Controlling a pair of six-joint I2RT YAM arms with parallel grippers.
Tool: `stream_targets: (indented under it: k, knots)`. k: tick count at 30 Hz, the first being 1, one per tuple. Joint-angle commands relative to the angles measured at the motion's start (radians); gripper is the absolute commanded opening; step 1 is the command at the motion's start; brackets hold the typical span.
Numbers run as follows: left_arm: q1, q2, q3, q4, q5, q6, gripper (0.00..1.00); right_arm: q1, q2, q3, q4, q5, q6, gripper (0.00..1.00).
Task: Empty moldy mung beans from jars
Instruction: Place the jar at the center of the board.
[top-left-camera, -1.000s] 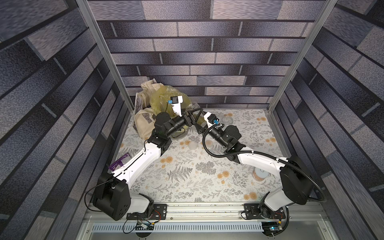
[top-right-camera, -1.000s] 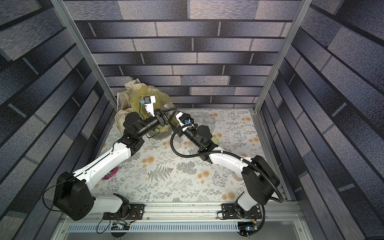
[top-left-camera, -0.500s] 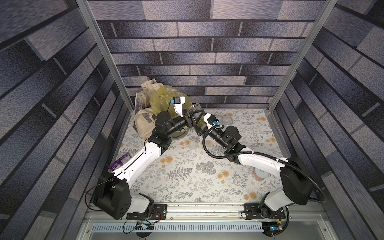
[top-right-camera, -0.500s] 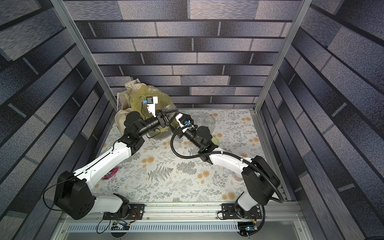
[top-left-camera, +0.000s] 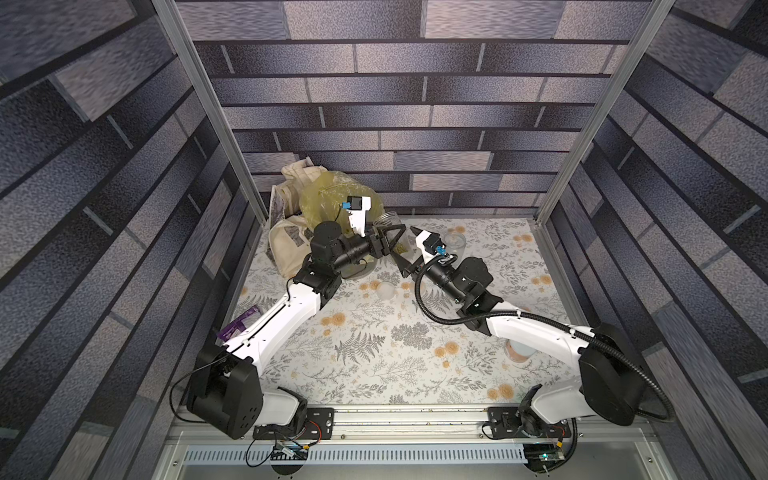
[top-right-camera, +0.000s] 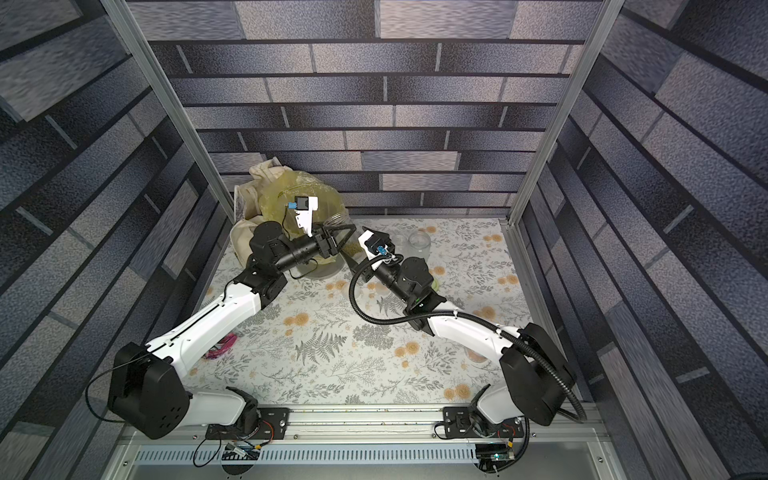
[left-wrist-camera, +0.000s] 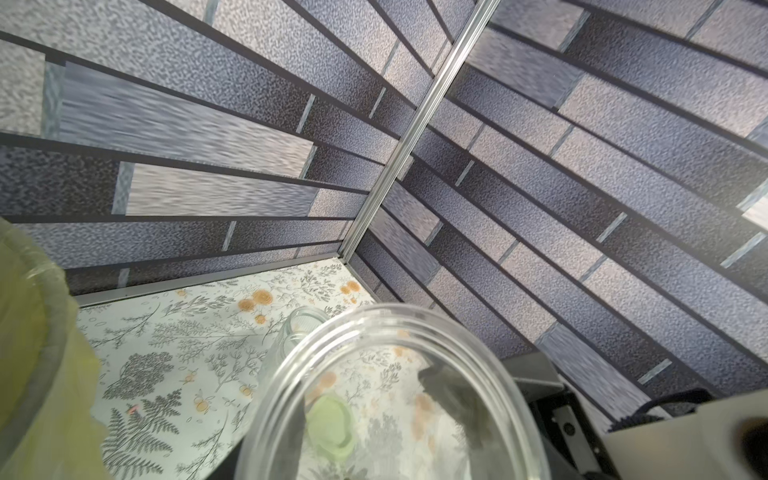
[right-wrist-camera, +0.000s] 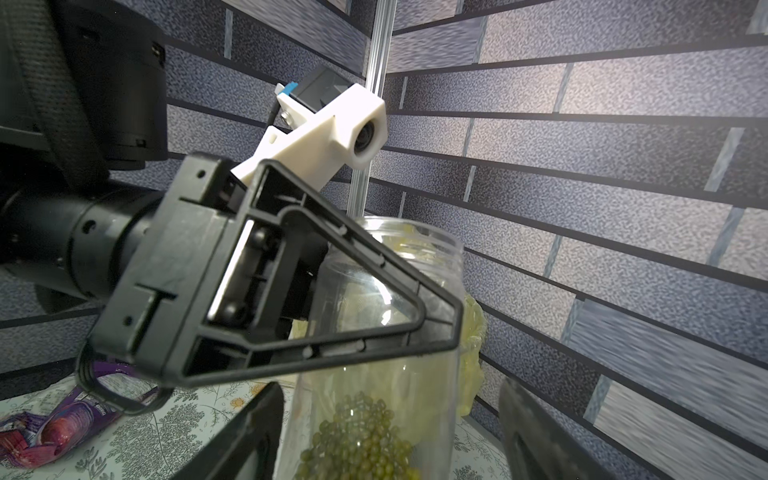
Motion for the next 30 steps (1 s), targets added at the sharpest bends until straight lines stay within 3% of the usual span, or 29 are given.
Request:
stream_targets:
  k: [1, 4, 7, 10, 13, 22, 30]
  knots:
    - [0.006, -0.039, 0.047, -0.049, 0.051, 0.104, 0.37, 0.007, -0.079, -0.047, -0.051, 0.044, 0.045, 0.82]
    - [-0.004, -0.056, 0.025, -0.057, 0.118, 0.202, 0.37, -0.004, -0.174, -0.091, -0.129, 0.067, 0.115, 0.82]
    - [-0.04, -0.097, -0.025, -0.068, 0.145, 0.359, 0.39, -0.029, -0.275, -0.071, -0.332, 0.065, 0.188, 0.81]
    - [-0.089, -0.127, -0.038, -0.141, 0.123, 0.5, 0.39, -0.068, -0.351, -0.008, -0.559, 0.003, 0.243, 0.81]
    - [-0.122, -0.145, -0.063, -0.135, 0.082, 0.553, 0.39, -0.089, -0.4, 0.035, -0.705, -0.031, 0.291, 0.8]
    - [-0.162, -0.128, -0.05, -0.187, 0.124, 0.636, 0.39, -0.12, -0.452, 0.07, -0.834, -0.226, 0.287, 0.8]
    - [-0.166, -0.11, -0.041, -0.216, 0.111, 0.673, 0.4, -0.175, -0.416, 0.06, -0.77, -0.341, 0.345, 0.8]
